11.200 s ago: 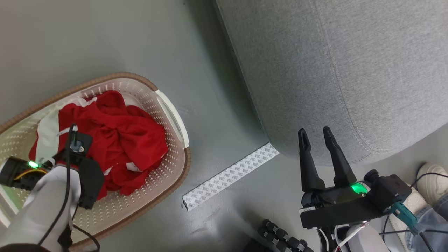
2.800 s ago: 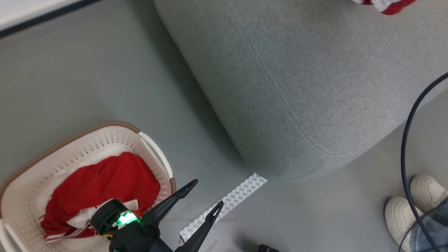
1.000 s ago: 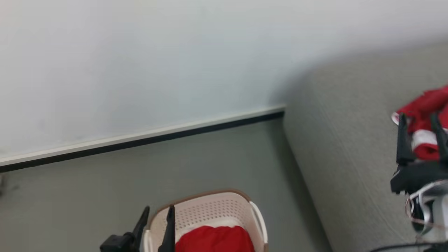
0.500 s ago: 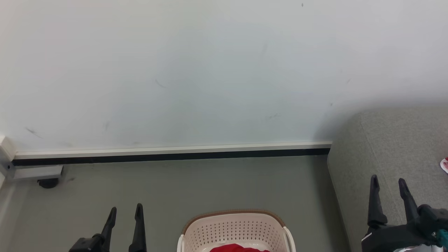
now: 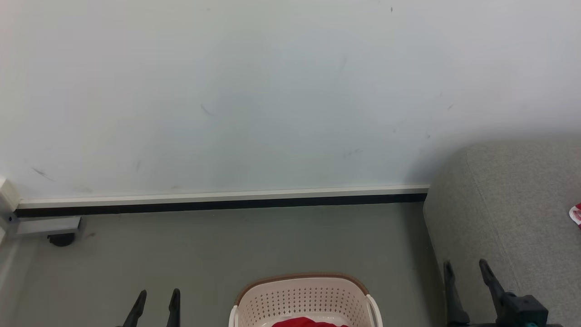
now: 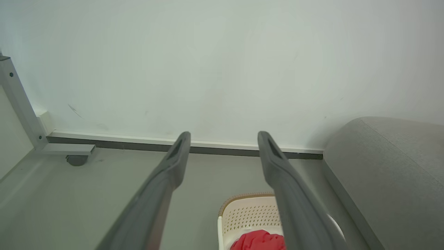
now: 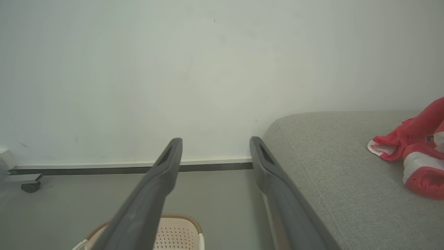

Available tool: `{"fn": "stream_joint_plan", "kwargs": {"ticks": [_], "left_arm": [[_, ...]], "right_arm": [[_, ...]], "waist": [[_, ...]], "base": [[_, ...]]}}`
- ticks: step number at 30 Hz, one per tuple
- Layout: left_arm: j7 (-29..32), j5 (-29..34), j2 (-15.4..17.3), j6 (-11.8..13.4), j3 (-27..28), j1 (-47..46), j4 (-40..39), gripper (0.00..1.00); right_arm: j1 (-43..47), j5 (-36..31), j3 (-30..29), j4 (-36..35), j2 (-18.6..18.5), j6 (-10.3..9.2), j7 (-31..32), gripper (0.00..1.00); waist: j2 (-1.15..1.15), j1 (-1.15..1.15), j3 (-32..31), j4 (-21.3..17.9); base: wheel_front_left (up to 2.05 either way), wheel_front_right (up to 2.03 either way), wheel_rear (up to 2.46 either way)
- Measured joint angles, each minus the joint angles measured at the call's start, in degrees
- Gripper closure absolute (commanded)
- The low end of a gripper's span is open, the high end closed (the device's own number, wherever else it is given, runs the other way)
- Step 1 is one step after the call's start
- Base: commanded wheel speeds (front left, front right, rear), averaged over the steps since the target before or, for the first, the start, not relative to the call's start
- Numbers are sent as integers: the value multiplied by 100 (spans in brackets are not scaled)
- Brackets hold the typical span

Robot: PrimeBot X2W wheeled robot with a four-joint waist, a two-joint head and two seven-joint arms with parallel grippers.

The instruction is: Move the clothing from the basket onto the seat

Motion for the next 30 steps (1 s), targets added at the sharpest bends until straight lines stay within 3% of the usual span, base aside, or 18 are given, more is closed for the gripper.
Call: {"fn": "stream_joint_plan", "kwargs": {"ticks": [13, 30], "left_arm": [[0, 266, -91, -136, 450, 184, 34, 0], [0, 475, -144, -243, 561, 253, 55, 0]], "right_arm": [[123, -57, 193, 302, 4, 0, 36, 0], [179, -32, 247, 244, 4, 0, 25, 0]], "waist": [[0, 0, 62, -120], [0, 0, 35, -215]], "base": [[0, 0, 0], [0, 0, 0]]}}
